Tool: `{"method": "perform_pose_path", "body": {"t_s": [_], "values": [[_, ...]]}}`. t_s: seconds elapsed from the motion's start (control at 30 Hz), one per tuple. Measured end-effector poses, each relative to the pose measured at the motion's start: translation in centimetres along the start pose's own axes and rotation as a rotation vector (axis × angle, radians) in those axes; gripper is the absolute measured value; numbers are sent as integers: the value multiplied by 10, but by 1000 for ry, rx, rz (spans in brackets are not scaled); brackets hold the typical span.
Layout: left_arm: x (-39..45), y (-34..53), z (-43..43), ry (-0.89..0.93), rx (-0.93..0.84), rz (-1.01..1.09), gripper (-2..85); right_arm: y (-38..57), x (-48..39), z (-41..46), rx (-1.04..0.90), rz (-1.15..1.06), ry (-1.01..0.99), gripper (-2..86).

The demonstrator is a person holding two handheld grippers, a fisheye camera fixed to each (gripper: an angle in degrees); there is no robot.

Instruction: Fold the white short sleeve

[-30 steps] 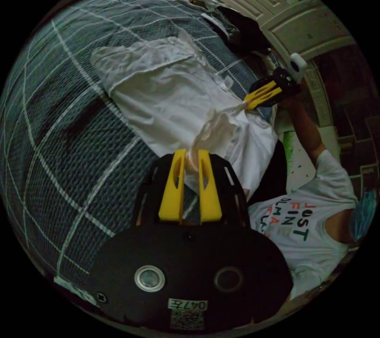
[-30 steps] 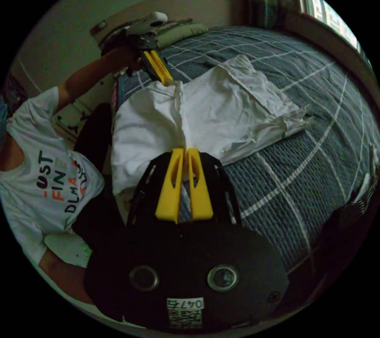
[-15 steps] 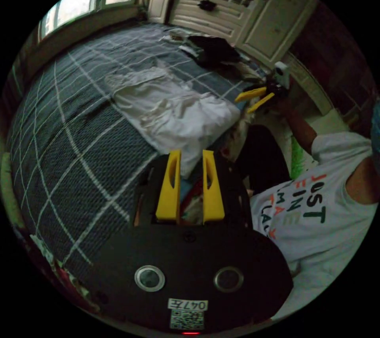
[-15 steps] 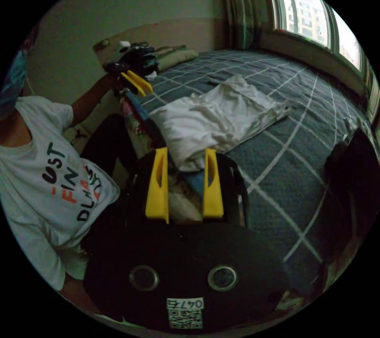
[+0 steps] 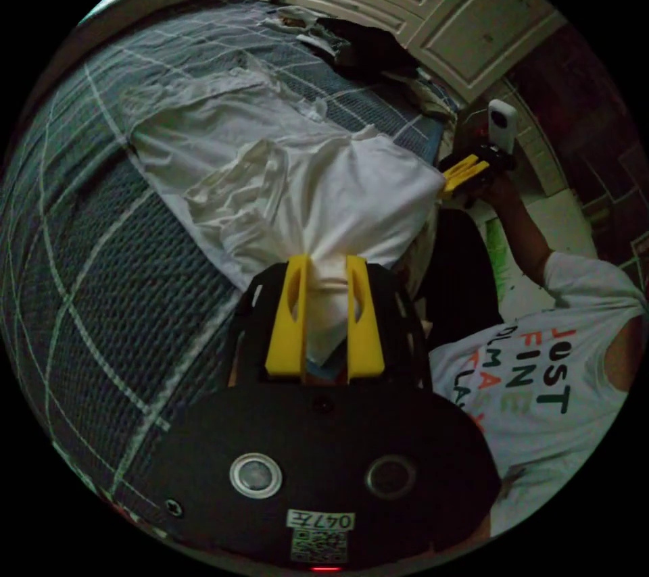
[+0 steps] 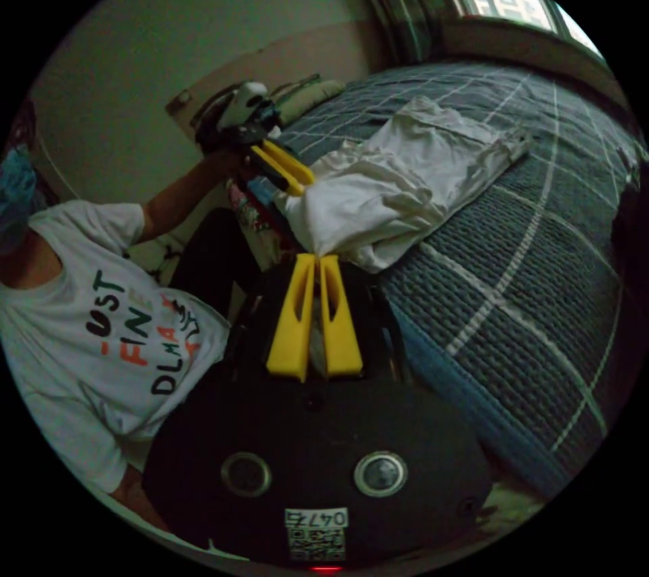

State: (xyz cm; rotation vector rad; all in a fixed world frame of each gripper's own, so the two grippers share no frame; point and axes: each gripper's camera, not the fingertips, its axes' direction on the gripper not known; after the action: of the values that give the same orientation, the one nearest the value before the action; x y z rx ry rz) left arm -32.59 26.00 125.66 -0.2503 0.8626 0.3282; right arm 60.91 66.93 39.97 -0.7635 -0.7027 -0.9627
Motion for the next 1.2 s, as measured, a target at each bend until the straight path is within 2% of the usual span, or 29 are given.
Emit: {"method": "perform_pose_path", "body": {"t_s": [0.1, 0.17, 0.3, 0.4, 0.5, 0.57, 0.63, 0.73, 0.87, 0.93, 1.0, 1.1, 1.2], "values": [[-5, -2, 13, -15, -16, -5, 79, 5, 27, 33, -162, 85, -59, 4], [1, -3, 3, -10, -6, 22, 81, 7, 26, 41, -161, 68, -77, 12], [13, 15, -36, -19, 122, 12, 79, 11, 1, 0, -97, -13, 61, 40], [26, 27, -39, -171, 68, 27, 77, 7, -24, -33, -16, -57, 205, 23], [22, 24, -17, -252, -10, 6, 78, -29, -52, -27, 74, -187, 219, 18], [7, 23, -3, -279, -48, -81, 75, -55, -61, -3, 34, -275, 280, 14], [-2, 27, -1, -225, -10, -147, 74, -73, -50, 33, -33, -331, 437, 6], [-13, 36, -2, -158, 77, -212, 72, -64, -2, 70, -211, -278, 576, -1], [-17, 35, -8, -138, 94, -220, 70, -57, 17, 52, -130, -181, 472, -4], [-12, 29, -18, -173, 105, -190, 68, -62, -6, 27, 22, -227, 493, -3], [-6, 18, -31, -196, 160, -140, 66, -74, -23, 18, 84, -288, 473, -1], [-2, -16, -37, -246, 201, -54, 65, -103, -38, 36, 21, -386, 419, 2], [-16, -54, -17, -323, 156, -47, 69, -115, -27, 74, -93, -407, 436, -1]]}}
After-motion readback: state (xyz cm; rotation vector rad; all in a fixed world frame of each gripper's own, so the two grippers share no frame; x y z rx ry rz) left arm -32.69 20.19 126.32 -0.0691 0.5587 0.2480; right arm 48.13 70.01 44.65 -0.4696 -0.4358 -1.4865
